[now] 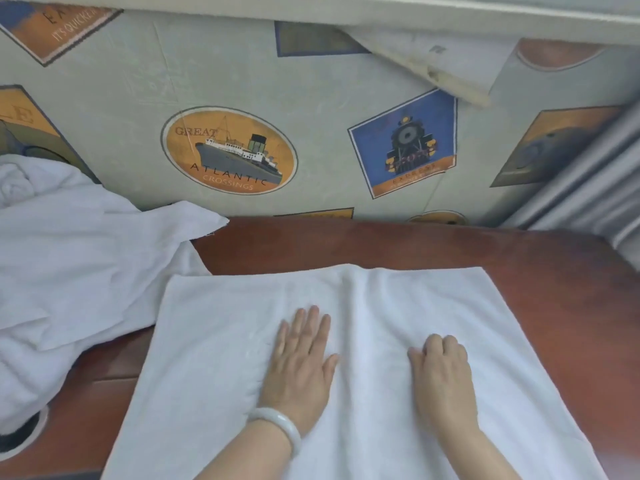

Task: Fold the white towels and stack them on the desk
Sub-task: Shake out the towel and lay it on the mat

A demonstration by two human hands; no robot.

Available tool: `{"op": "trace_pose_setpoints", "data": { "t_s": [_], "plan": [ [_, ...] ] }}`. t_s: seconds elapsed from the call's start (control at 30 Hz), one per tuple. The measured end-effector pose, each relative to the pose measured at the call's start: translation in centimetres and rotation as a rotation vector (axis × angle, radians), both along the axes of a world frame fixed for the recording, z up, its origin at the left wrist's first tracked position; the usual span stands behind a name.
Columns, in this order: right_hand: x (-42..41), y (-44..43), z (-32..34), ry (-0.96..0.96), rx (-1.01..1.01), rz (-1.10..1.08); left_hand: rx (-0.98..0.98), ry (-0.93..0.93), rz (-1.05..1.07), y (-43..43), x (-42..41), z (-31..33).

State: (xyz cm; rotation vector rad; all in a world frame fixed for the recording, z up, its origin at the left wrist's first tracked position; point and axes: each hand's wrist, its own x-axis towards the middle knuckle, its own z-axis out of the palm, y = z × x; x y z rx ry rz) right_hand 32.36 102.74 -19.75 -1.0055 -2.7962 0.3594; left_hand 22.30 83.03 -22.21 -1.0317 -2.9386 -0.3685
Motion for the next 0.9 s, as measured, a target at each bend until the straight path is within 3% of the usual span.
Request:
{"op": "trace_pose_setpoints", "data": {
  "t_s": [0.13,0.3,0.43,0.5,0.57,0.7,0.9],
  "plan": [
    [0.4,2.9,1.1,0.086,-0.224,0.071,-0.044,-0.003,0.018,0.0,-0.1,-0.4],
    [1.1,4.5,1.4,0.161,-0.245,0.019,-0.098,0.019,0.036,0.1,0.0,-0.4],
    [1.2,7.5,0.6,0.073,0.089,-0.196,-0.099,0.045,0.028,0.0,-0.1,-0.7],
    [1.4,10.0,0.5,-0.029,0.132,-0.309,-0.090,0.059,0.031,0.0,-0.2,-0.9],
    [1.5,12.1,0.5,-0.013,0.093,-0.255,-0.084,0.074,0.029,0.1,-0.3,-1.0],
    [1.6,15.8,1.1,0.145,-0.177,-0.217,-0.082,0.078,0.024,0.1,-0.4,-0.9],
    [0.9,16.7,1.3,0.148,-0.177,-0.282,-0.117,0.069,0.038,0.1,-0.1,-0.3]
  ]
}}
